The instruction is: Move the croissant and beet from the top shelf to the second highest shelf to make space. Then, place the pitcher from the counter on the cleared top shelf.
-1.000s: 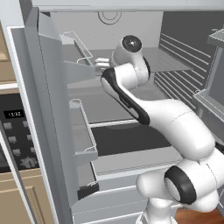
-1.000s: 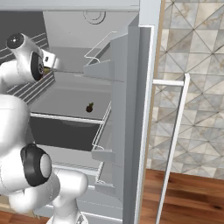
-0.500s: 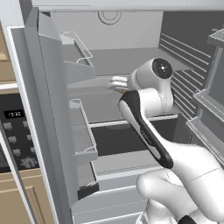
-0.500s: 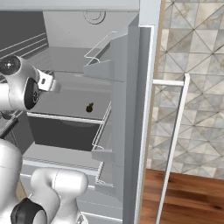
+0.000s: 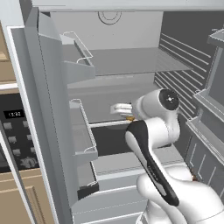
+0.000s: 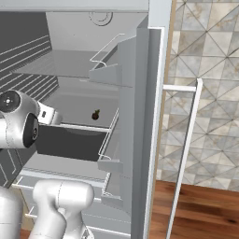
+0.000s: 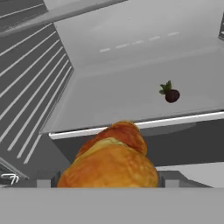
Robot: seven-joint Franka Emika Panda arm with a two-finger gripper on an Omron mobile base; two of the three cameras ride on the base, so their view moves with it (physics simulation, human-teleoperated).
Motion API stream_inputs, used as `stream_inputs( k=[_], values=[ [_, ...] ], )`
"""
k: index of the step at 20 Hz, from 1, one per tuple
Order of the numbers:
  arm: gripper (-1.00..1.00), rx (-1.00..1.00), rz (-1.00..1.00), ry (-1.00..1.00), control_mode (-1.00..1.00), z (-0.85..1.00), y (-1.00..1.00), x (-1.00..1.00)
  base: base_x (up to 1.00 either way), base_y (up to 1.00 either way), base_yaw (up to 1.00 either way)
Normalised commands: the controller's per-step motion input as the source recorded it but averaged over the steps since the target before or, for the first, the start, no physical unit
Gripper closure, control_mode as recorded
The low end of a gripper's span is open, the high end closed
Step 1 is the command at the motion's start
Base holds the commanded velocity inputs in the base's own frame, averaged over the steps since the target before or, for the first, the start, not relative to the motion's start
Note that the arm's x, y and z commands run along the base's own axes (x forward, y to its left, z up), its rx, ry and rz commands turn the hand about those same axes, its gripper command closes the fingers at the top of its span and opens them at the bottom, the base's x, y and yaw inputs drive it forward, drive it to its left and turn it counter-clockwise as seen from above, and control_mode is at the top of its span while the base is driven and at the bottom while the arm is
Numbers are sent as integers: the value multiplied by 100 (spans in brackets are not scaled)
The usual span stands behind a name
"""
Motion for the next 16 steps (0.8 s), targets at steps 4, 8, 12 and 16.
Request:
stream_inputs(
  k=[4,8,12,16],
  values=[
    [100,0,0,0,-100,-43,0,39,0,0,0],
    [100,0,-1,0,-100,-20,0,61,0,0,0],
    [100,0,-2,0,-100,-8,0,71,0,0,0],
    [100,0,-3,0,-100,-8,8,77,0,0,0]
  ],
)
